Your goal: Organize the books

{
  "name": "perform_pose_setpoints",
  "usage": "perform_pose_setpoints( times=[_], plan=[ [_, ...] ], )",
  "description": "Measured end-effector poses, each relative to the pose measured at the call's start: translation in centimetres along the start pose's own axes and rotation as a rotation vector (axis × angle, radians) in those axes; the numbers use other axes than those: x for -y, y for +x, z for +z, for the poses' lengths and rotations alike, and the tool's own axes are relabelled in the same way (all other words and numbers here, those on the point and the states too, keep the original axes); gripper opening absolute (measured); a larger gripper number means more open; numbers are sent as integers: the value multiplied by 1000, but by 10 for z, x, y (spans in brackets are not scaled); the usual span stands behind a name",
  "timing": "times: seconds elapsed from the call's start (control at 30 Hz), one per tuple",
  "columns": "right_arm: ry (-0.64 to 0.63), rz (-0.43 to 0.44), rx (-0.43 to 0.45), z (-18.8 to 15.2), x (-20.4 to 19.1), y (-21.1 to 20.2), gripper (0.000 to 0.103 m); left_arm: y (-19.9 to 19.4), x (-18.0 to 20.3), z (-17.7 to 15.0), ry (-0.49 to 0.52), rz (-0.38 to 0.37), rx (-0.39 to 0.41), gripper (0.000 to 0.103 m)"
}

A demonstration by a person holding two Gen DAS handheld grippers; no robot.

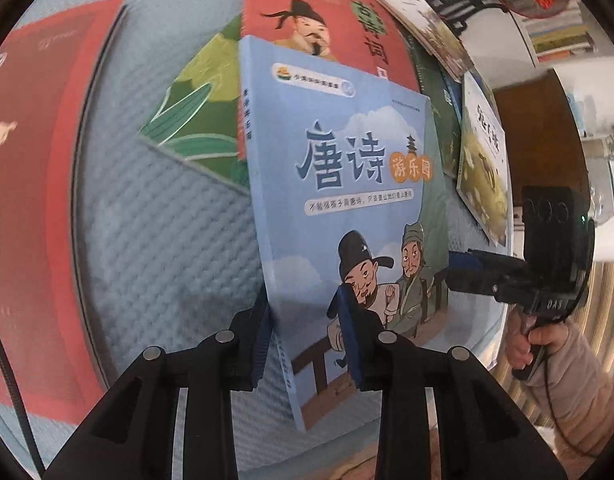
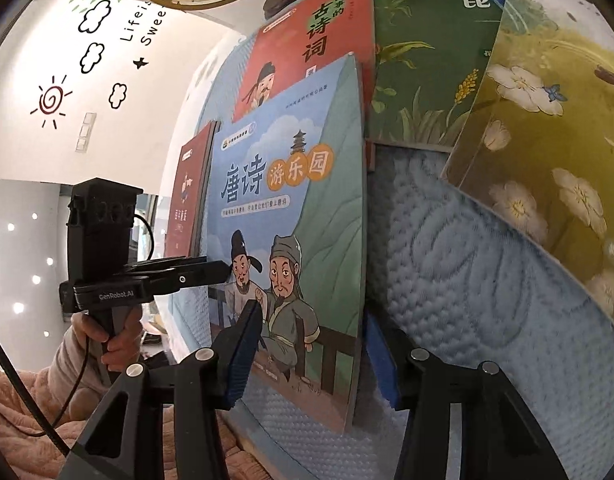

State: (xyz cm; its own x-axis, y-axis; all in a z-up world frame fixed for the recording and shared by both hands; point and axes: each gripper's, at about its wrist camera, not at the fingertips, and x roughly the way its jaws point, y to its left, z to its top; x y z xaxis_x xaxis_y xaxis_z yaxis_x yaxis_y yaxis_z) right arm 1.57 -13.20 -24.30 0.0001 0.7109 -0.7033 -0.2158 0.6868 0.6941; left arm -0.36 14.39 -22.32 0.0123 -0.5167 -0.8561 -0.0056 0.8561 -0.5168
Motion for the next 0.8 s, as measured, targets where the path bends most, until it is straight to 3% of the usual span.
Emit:
perform_pose_setpoints(
  times=[0.1, 0.2, 0.27, 0.47, 0.57, 0.7, 0.8],
  plan=[
    [6, 6, -1, 1, 3, 0, 37, 1, -4, 2, -12, -28, -1, 28],
    [23, -20, -7, 1, 12, -4, 15, 1, -6, 4, -9, -24, 1, 28],
    [42, 12, -19, 3, 19, -6, 14, 1, -3, 4, -7, -9, 4, 28],
    [38, -22, -42, 7, 11, 0, 14, 2, -2, 5, -20, 6, 0, 28],
    [58, -21, -37, 5, 11, 0, 16, 1, -1, 4, -12, 18, 6, 28],
    [71, -44, -20, 6, 1, 4, 25, 2, 1, 4, -12, 31, 10, 29],
    [51, -71, 4, 3, -4, 4, 23, 2, 0, 3, -20, 28, 16, 29]
  ],
)
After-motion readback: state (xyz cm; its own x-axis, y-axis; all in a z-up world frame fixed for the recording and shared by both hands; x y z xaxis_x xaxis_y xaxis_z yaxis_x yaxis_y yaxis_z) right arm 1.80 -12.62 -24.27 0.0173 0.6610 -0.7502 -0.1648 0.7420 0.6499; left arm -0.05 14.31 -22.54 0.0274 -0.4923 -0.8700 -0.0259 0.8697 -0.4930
